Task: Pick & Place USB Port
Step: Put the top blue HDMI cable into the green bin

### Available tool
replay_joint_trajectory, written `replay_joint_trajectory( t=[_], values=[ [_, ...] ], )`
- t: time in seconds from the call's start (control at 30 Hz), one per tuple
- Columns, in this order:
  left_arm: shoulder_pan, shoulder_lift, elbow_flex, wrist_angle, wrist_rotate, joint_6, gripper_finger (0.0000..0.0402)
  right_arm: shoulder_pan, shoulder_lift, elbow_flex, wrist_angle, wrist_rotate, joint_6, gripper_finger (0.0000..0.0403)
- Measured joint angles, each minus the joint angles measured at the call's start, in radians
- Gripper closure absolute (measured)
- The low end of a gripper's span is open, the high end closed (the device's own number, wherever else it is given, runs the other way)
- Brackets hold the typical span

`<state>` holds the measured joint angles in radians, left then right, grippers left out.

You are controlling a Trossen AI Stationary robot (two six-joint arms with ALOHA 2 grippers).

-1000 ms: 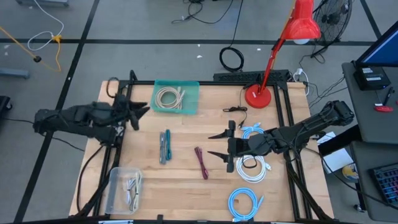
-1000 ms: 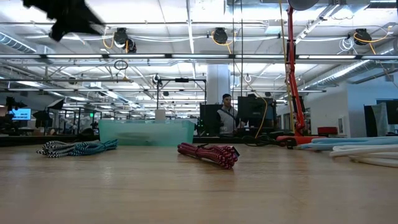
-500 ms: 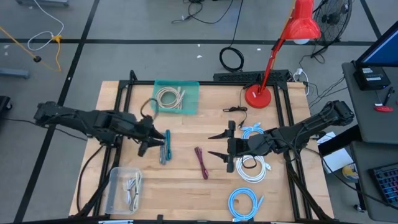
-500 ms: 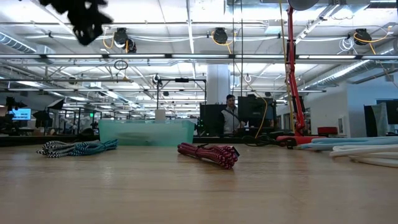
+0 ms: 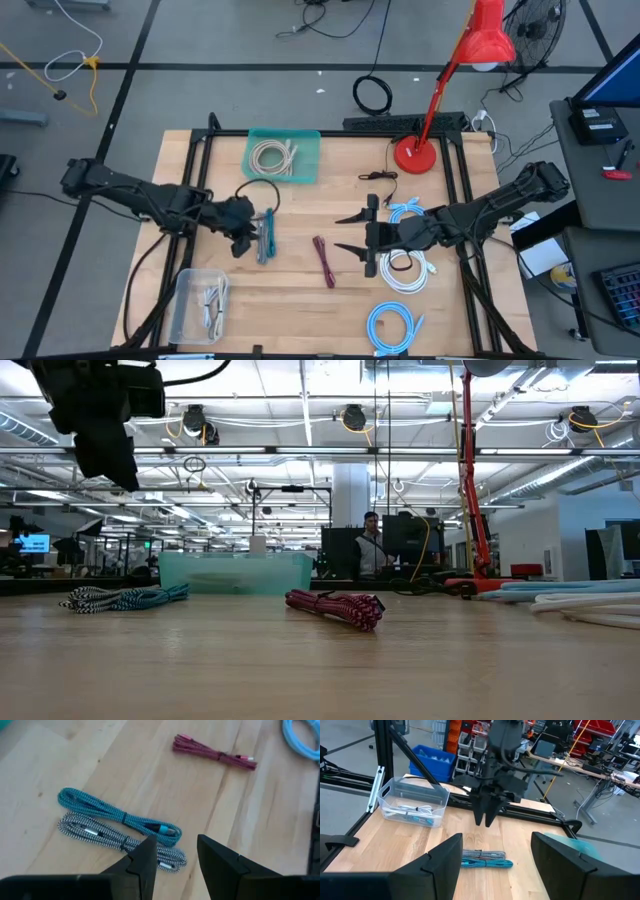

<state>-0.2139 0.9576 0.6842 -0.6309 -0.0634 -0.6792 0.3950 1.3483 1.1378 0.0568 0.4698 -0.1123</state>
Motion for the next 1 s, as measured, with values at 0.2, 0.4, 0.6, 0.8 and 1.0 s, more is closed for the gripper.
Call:
replay_joint_trajectory(
  t=[0.2, 0.4, 0.6, 0.8, 1.0],
  values=[
    [-0.082, 0.086, 0.000, 0.168, -0.191, 0.115, 0.0257, -0.005, 0.000, 0.000, -0.045, 0.000, 0.047, 0.0177],
    [-0.088, 0.133, 0.000, 0.457, -0.301, 0.424, 0.0257, -0.039, 0.000, 0.000, -0.106, 0.000, 0.098, 0.0177],
    [0.018, 0.081, 0.009, 0.554, -0.303, 0.673, 0.0257, -0.090, 0.000, -0.004, -0.146, -0.004, 0.090, 0.0177],
    [0.139, 0.029, 0.010, 0.511, -0.283, 0.646, 0.0257, -0.261, 0.001, -0.130, -0.017, -0.172, 0.094, 0.0177],
    [0.197, -0.001, 0.009, 0.375, -0.249, 0.570, 0.0257, -0.467, 0.024, -0.233, 0.055, -0.336, 0.317, 0.0177]
  ],
)
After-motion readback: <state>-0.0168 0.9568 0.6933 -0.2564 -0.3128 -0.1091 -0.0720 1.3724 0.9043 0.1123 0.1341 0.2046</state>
